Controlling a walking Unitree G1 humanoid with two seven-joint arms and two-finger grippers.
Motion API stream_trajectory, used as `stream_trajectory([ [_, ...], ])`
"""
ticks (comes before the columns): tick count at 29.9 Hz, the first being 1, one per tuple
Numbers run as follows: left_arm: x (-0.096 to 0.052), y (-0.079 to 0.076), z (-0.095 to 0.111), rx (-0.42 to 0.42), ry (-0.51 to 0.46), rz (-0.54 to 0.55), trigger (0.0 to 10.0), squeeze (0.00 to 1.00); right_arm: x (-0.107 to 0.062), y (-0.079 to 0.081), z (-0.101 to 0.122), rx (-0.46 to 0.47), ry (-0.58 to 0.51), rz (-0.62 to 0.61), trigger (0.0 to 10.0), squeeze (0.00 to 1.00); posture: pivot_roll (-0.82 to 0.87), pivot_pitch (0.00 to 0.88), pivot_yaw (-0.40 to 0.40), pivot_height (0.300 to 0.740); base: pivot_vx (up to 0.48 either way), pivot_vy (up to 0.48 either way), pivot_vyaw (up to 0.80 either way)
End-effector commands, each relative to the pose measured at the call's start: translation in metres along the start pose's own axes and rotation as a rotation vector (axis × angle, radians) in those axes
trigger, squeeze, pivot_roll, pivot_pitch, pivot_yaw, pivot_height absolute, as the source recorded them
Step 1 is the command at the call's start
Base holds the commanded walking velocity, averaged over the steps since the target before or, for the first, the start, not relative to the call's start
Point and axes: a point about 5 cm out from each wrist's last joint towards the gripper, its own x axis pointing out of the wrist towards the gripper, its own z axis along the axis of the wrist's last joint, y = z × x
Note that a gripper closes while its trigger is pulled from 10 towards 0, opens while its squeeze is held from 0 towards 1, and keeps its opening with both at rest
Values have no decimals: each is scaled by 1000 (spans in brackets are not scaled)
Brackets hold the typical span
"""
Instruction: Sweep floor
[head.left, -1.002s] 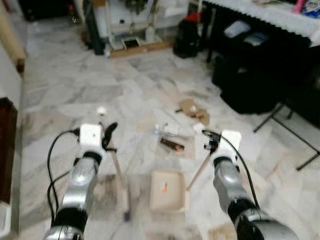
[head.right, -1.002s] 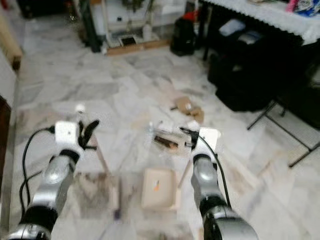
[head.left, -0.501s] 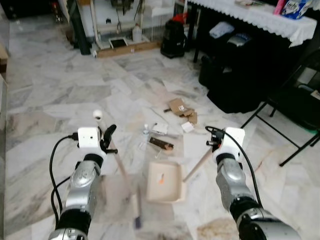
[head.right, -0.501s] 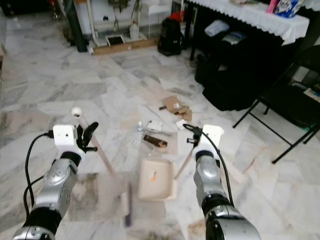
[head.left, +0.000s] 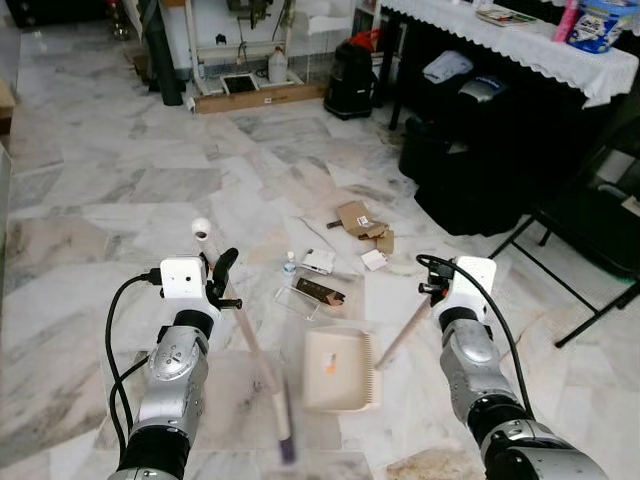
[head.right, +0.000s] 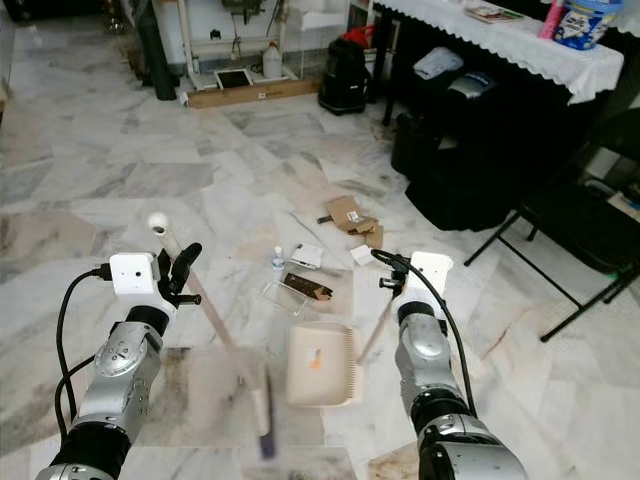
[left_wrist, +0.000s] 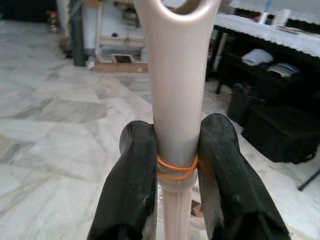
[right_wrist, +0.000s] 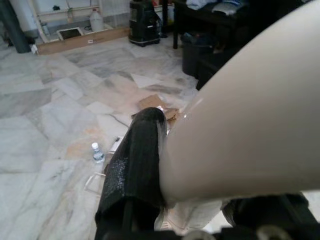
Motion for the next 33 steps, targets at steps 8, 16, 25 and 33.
stream_trajectory([
  [8, 4, -5, 13, 18, -60, -13, 10000, 0, 3, 1, 14, 19, -69, 12, 10000, 0, 16, 40, -70, 740, 372, 0, 0],
  [16, 4, -3, 14, 24, -63, -5, 10000, 0, 3, 3, 12, 31, -63, 14, 10000, 0, 16, 42, -69, 740, 374, 0, 0],
  [25, 5, -3, 18, 25, -81, -2, 10000, 0, 1, 6, 12, 24, -71, 29, 10000, 0, 15, 28, -64, 740, 376, 0, 0],
  [33, 6, 0, 23, 34, -100, 17, 10000, 0, 1, 4, 13, 32, -77, 31, 10000, 0, 15, 19, -64, 740, 376, 0, 0],
])
